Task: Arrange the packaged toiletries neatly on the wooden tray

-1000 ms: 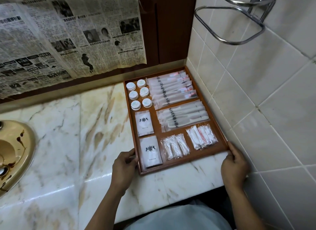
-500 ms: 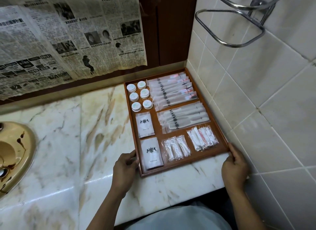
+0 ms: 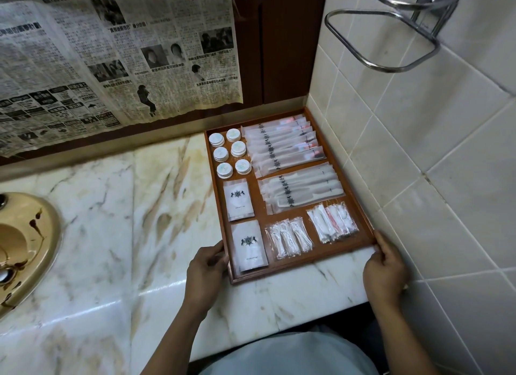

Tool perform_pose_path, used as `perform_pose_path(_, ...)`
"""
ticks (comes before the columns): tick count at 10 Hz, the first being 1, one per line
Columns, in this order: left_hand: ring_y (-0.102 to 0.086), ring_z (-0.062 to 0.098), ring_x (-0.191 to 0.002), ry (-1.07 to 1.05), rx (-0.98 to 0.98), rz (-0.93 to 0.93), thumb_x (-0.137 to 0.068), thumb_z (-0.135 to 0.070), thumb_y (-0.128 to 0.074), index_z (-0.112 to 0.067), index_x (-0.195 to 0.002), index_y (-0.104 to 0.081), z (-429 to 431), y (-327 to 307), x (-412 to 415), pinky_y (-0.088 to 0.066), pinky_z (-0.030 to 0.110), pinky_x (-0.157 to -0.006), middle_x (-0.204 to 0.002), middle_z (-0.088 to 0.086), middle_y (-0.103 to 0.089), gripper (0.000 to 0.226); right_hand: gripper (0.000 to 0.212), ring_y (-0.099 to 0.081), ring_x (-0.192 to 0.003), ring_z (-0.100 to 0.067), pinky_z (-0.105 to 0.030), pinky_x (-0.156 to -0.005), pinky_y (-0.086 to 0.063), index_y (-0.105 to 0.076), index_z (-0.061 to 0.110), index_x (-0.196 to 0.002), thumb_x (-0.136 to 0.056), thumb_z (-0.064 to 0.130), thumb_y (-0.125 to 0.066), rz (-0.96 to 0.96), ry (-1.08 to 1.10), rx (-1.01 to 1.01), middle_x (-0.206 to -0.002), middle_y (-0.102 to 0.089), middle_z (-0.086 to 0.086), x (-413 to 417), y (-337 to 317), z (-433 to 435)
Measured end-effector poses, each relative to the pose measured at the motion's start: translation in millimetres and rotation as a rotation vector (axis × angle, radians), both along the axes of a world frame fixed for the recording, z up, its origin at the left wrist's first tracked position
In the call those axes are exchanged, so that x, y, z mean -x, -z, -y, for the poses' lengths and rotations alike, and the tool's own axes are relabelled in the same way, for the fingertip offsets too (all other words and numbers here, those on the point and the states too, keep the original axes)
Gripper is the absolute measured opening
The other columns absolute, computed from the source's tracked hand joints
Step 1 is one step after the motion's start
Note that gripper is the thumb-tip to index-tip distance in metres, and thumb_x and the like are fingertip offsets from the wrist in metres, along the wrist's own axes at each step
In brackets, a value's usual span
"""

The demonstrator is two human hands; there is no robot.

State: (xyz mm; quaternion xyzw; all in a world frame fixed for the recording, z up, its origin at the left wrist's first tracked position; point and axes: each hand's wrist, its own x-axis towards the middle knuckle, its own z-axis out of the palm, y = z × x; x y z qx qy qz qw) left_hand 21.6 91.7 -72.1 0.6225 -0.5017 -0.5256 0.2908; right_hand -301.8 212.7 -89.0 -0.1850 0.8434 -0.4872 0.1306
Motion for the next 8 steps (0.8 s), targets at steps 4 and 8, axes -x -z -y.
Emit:
perform_pose_path(4, -0.069, 0.016, -0.099, 0.003, 0.013, 0.021, -0.098, -0.013, -0.066, -0.034, -0.119, -0.074, -2.0, -3.0, 3.0, -0.059, 0.046, -0.091, -0.106, -0.008, -0.066, 0.031, 0.049, -0.058, -0.124, -0.028, -0.039, -0.108, -0.045, -0.065, 0.007, -0.131, -0.092, -0.012, -0.043, 0.023, 0.034, 0.013, -0.133, -0.064, -0.01, -4.5, -5.1, 5.0)
perform_pose_path(8, -0.07, 0.004, -0.103, 0.065, -0.054, 0.014, -0.096, -0.007, -0.066, -0.028, -0.119, -0.075, -10.7, -6.3, -13.3, -0.057, 0.038, -0.096, -0.114, -0.009, -0.073, 0.033, 0.043, -0.06, -0.119, -0.026, -0.035, -0.104, -0.045, -0.063, 0.014, -0.135, -0.098, -0.001, -0.046, 0.131, 0.078, -0.052, -0.131, -0.066, -0.005, -6.5, -13.0, 1.1)
